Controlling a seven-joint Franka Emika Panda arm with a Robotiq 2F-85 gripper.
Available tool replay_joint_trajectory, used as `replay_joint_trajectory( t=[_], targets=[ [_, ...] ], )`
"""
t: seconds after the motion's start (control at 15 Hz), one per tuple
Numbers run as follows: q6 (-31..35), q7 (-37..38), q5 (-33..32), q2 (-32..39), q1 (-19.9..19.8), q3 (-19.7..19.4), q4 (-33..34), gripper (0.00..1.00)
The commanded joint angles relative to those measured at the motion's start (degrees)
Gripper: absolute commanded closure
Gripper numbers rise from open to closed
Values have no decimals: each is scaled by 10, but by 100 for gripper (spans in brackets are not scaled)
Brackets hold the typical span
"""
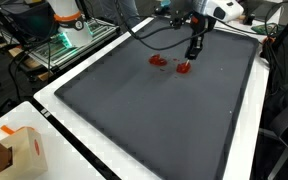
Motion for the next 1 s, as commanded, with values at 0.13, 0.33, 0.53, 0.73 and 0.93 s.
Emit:
replay_joint_trajectory(
  t=[0.13, 0.33, 0.53, 0.73, 0.93],
  targets=[
    [-14, 3, 0, -20, -5, 1, 2, 97],
    [-20, 0, 2, -33, -5, 2, 6, 97],
    [-29, -1, 9, -52, -7, 5, 9, 97],
    [-46, 1, 16, -75, -7, 5, 11, 97],
    [-69, 0, 26, -97, -7, 6, 16, 97]
  ],
)
